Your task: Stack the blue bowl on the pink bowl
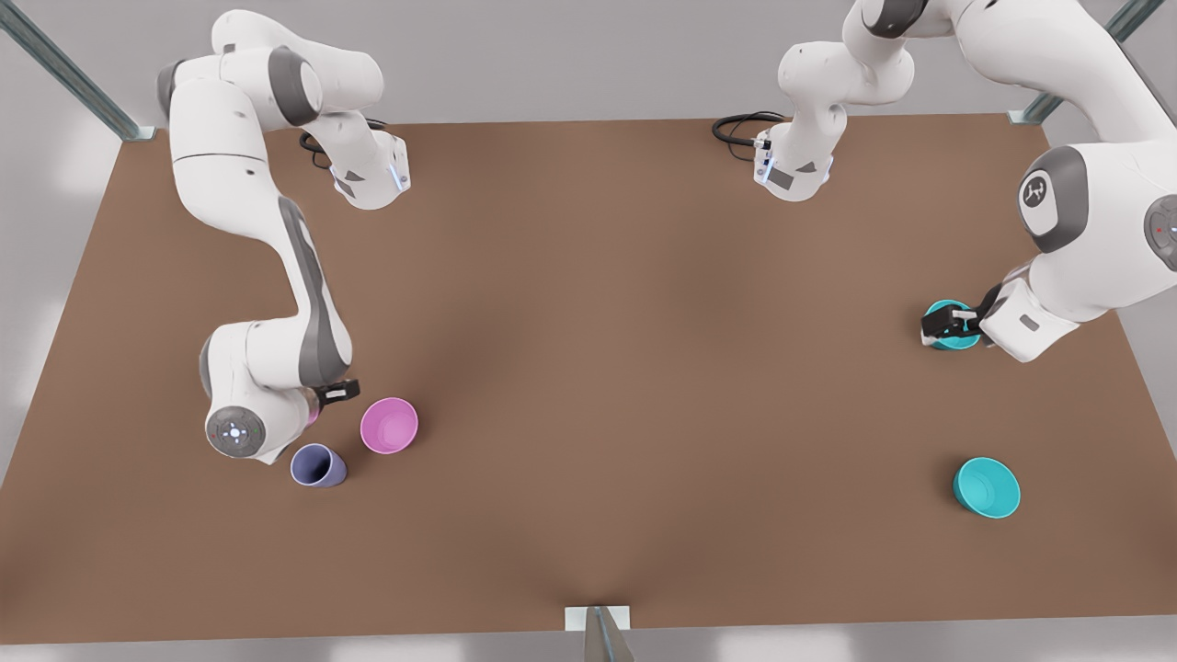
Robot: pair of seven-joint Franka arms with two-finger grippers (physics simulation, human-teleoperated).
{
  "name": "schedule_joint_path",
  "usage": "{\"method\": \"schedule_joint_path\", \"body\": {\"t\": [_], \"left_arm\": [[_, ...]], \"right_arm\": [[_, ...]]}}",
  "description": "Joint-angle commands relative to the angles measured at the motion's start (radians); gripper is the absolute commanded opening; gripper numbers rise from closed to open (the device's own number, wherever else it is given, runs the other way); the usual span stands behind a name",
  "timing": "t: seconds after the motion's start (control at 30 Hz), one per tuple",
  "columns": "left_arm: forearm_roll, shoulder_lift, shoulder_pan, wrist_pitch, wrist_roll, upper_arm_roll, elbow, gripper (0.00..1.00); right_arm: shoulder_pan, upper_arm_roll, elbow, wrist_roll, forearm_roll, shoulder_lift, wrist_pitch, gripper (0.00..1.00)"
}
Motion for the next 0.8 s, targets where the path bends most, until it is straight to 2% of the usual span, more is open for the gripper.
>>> {"method": "schedule_joint_path", "body": {"t": [0.0, 0.1, 0.17, 0.23, 0.3, 0.4, 0.77], "left_arm": [[0.001, -0.001, 0.000, -0.020, 0.015, 0.000, 0.000, 1.00], [0.001, -0.001, 0.000, -0.020, 0.016, 0.000, 0.000, 1.00], [0.001, -0.001, 0.000, -0.029, 0.016, 0.000, 0.000, 1.00], [0.001, -0.001, 0.000, -0.029, 0.015, 0.000, 0.000, 1.00], [0.001, -0.001, 0.000, -0.037, 0.015, 0.000, 0.000, 1.00], [0.001, -0.003, 0.000, -0.043, 0.015, 0.000, 0.000, 1.00], [0.001, -0.006, 0.000, -0.052, 0.016, 0.002, 0.000, 1.00]], "right_arm": [[0.012, -0.030, -0.001, 0.163, 0.113, 0.018, 0.055, 1.00], [0.028, -0.038, -0.022, 0.212, 0.137, 0.015, 0.100, 1.00], [0.038, -0.041, -0.209, 0.214, 0.149, -0.086, 0.299, 1.00], [0.040, -0.041, -0.270, 0.214, 0.148, -0.097, 0.388, 1.00], [0.043, -0.049, -0.277, 0.254, 0.148, -0.084, 0.405, 1.00], [0.067, -0.052, -0.269, 0.508, 0.149, -0.069, 0.394, 1.00], [0.090, -0.079, -0.267, 0.517, 0.179, -0.003, 0.390, 1.00]]}}
